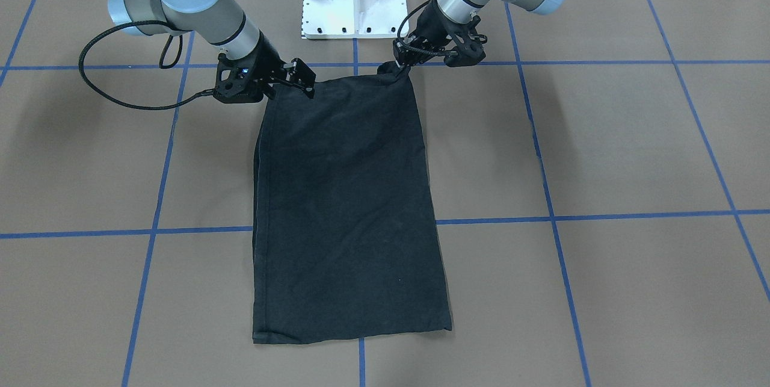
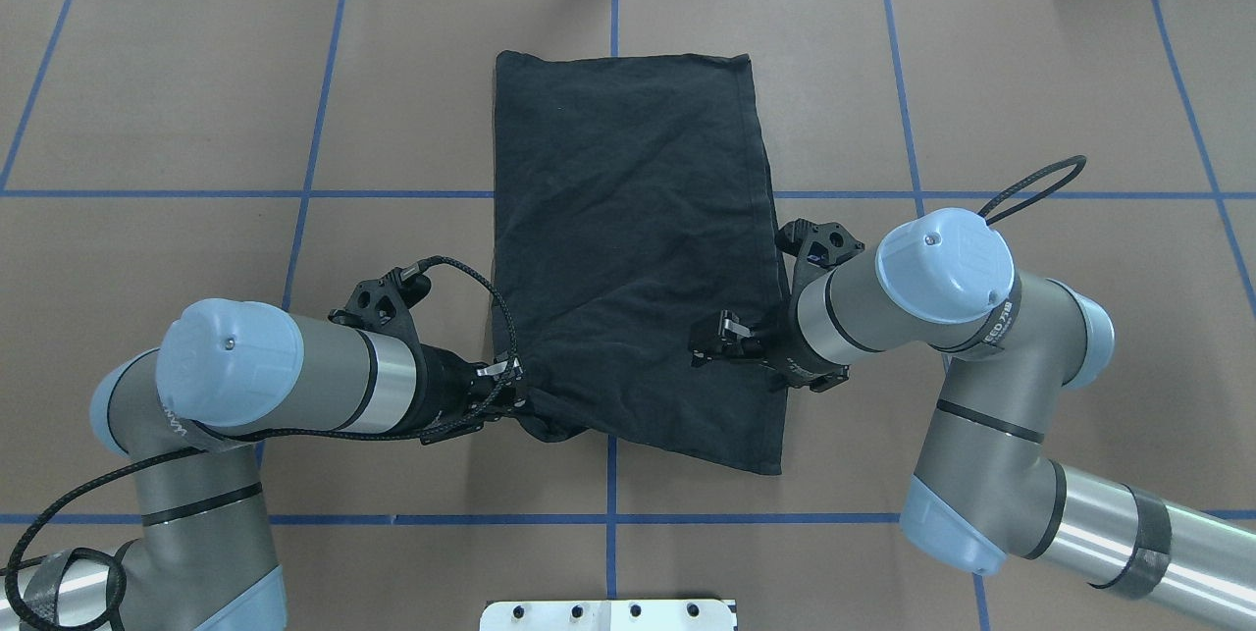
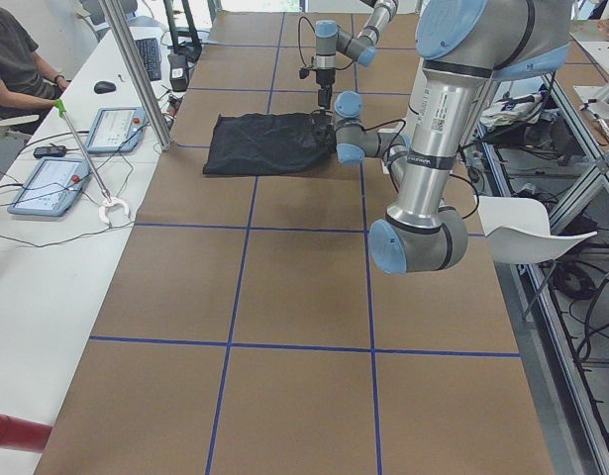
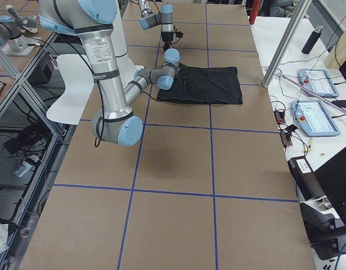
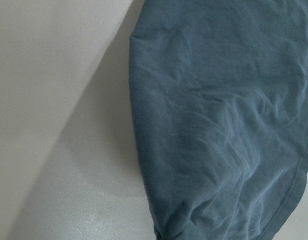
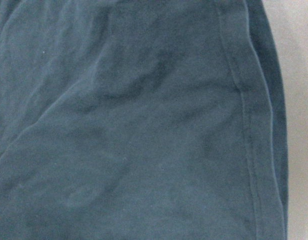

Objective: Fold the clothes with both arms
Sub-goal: 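Move the right gripper to the near edge beside the left gripper and grasp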

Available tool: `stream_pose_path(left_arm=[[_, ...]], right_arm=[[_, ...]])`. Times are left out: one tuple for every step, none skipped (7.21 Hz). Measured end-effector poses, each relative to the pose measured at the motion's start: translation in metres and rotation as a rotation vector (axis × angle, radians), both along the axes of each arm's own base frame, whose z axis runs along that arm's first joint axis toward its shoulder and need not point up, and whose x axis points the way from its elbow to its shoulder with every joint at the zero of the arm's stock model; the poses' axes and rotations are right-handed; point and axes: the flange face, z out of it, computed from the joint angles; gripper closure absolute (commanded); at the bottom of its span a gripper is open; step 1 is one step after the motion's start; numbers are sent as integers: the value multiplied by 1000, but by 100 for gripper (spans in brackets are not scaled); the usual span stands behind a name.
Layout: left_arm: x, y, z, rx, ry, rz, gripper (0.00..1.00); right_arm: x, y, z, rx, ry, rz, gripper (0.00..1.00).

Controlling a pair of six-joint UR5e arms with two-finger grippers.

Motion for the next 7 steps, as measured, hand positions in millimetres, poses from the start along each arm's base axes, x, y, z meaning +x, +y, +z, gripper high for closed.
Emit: stream_pose_path(left_arm=[[1, 0, 1, 0, -1, 1, 100], [1, 1, 1, -1, -3, 1, 100], [2, 1, 2, -1, -4, 1, 100], [3, 1, 2, -1, -5, 1, 100], [3, 2, 2, -1, -6, 2, 100], [4, 2, 3, -1, -6, 3, 100], [4, 2, 3, -1, -6, 3, 100]], right_arm=[[0, 2, 9, -11, 14, 0, 1], [0, 5, 16, -20, 30, -4, 1], [-3, 8, 21, -31, 49, -11, 1], [-7, 13, 23, -41, 66, -18, 1], [-11, 18, 25, -50, 80, -27, 1], [-15, 23, 27, -55, 89, -36, 1], [-20, 29, 28, -60, 101, -46, 1]])
